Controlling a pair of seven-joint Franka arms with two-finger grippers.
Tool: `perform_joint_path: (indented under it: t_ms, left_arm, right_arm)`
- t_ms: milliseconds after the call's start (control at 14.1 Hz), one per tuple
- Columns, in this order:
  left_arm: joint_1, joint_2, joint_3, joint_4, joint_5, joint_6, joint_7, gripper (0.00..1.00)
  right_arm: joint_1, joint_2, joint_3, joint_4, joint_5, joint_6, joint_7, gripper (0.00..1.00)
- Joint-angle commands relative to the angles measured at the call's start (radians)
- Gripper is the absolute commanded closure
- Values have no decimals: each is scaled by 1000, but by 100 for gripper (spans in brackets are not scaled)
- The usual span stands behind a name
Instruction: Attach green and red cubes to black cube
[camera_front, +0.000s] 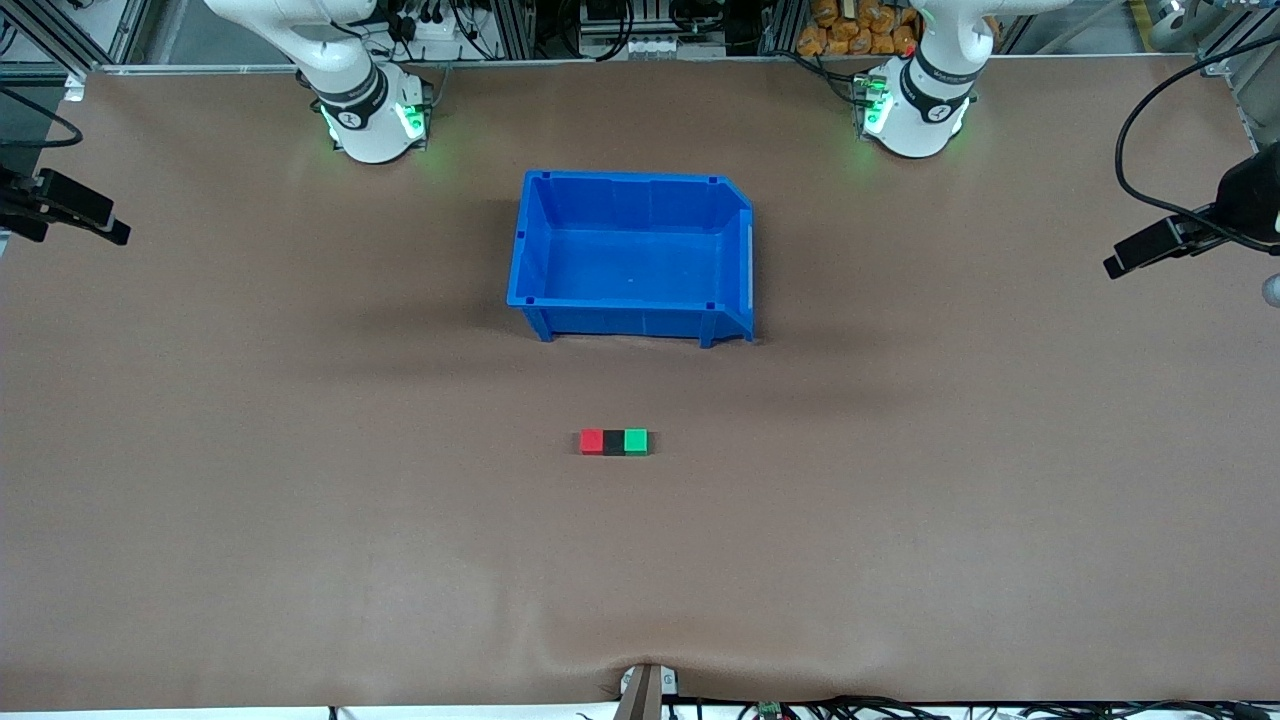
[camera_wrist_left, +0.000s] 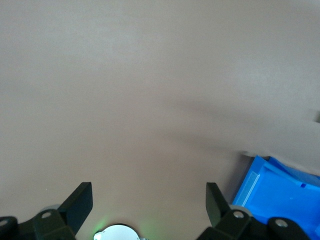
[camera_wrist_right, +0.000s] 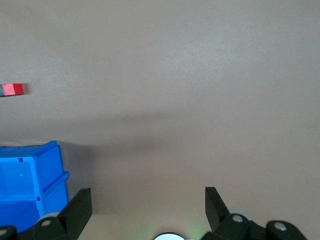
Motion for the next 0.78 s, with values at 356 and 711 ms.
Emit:
perform_joint_path:
  t_ms: [356,711]
  left_arm:
    - [-13,-46,0,-61,17,10,34,0]
    - [-24,-29,-2,-52,13,16,34,0]
  right_arm:
    - [-13,7,6,24,-5,-15,14,0]
    - [-8,7,6,24,-13,-17,8,0]
